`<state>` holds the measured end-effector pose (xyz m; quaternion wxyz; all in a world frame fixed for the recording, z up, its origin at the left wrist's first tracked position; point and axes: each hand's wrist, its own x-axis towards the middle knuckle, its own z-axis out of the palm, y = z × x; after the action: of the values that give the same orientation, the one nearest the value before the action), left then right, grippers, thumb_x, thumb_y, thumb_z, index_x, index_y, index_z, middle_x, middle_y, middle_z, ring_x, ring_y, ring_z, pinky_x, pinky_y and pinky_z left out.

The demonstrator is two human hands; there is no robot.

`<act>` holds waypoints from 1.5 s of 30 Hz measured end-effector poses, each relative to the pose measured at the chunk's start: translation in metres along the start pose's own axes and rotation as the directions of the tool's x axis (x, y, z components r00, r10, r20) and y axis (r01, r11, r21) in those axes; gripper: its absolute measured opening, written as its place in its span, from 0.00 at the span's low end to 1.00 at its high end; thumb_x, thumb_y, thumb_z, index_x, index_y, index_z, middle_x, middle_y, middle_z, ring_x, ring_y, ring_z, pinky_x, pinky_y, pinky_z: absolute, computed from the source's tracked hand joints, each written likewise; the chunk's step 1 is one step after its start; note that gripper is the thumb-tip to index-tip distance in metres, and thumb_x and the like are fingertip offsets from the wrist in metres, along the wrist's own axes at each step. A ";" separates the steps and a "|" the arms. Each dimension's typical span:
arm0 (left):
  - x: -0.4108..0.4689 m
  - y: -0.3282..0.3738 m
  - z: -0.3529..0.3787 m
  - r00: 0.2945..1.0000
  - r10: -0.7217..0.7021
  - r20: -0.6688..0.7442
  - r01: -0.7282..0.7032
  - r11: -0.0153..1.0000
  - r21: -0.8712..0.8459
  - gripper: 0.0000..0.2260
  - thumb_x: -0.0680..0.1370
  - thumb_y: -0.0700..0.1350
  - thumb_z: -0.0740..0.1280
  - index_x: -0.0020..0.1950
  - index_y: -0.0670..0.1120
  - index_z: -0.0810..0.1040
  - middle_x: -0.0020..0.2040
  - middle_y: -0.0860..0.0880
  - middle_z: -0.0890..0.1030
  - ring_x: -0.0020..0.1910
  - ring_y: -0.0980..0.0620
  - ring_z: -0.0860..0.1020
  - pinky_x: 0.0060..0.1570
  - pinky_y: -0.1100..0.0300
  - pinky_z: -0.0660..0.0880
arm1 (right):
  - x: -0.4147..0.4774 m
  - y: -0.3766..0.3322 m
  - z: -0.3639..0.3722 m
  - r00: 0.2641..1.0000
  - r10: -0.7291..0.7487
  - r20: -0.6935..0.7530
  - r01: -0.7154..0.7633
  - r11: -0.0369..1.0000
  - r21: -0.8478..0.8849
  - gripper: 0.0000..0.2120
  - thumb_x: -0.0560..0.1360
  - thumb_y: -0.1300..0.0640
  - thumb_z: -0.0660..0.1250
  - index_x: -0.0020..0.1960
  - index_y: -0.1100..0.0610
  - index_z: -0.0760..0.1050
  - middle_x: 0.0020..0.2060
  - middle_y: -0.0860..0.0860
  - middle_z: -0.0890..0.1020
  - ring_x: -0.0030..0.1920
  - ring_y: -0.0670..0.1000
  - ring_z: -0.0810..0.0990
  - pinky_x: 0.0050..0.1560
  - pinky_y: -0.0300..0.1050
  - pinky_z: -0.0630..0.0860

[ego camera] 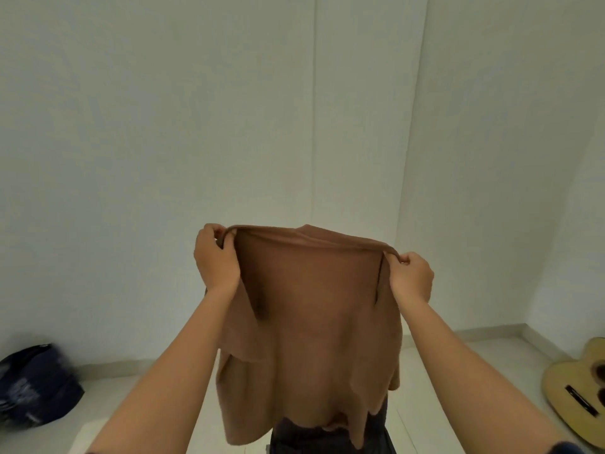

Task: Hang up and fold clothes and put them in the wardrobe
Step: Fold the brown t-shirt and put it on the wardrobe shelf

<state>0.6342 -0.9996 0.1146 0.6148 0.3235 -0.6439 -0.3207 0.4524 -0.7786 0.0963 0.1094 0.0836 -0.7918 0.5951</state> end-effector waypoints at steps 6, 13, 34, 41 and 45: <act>-0.013 -0.029 -0.010 0.998 -0.002 0.057 0.000 0.999 0.049 0.07 0.80 0.42 0.61 0.49 0.41 0.76 0.46 0.46 0.79 0.45 0.48 0.75 0.48 0.59 0.70 | -0.021 0.008 0.008 0.999 0.048 0.020 -0.049 0.995 0.085 0.09 0.79 0.57 0.59 0.42 0.60 0.68 0.37 0.53 0.73 0.42 0.53 0.70 0.36 0.43 0.58; -0.041 -0.041 -0.018 0.982 -0.149 0.113 0.124 0.972 0.200 0.11 0.82 0.41 0.52 0.55 0.38 0.71 0.52 0.42 0.75 0.50 0.45 0.73 0.52 0.54 0.69 | -0.042 0.036 0.002 0.997 0.006 0.081 -0.007 1.000 0.014 0.09 0.79 0.58 0.60 0.41 0.60 0.70 0.33 0.49 0.72 0.40 0.53 0.71 0.37 0.43 0.62; -0.276 0.030 -0.126 0.995 -0.061 -0.085 0.092 0.894 0.438 0.10 0.80 0.39 0.59 0.55 0.38 0.77 0.51 0.37 0.74 0.49 0.40 0.73 0.46 0.65 0.61 | -0.096 0.124 -0.177 0.820 -0.296 0.489 0.307 0.950 0.061 0.07 0.78 0.54 0.63 0.50 0.54 0.79 0.44 0.48 0.81 0.46 0.49 0.77 0.47 0.42 0.70; -0.351 0.063 -0.212 0.973 -0.035 -0.228 0.155 0.831 0.534 0.10 0.81 0.40 0.59 0.56 0.39 0.77 0.53 0.37 0.71 0.51 0.41 0.71 0.52 0.60 0.64 | -0.167 0.150 -0.211 0.551 -0.332 0.765 0.280 0.938 0.206 0.07 0.77 0.55 0.65 0.52 0.55 0.79 0.45 0.45 0.80 0.48 0.44 0.76 0.45 0.28 0.67; -0.373 0.078 -0.266 0.941 -0.012 -0.339 0.220 0.783 0.582 0.11 0.81 0.41 0.58 0.58 0.39 0.77 0.56 0.39 0.70 0.52 0.41 0.71 0.57 0.54 0.68 | -0.212 0.149 -0.214 0.366 -0.357 0.860 0.117 0.934 0.338 0.07 0.76 0.57 0.66 0.52 0.57 0.80 0.44 0.47 0.82 0.47 0.43 0.79 0.49 0.30 0.71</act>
<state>0.9113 -0.6553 -0.0295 0.5509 0.5914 -0.5838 -0.0765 0.6328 -0.5311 -0.0419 -0.2644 0.5189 -0.6304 0.5133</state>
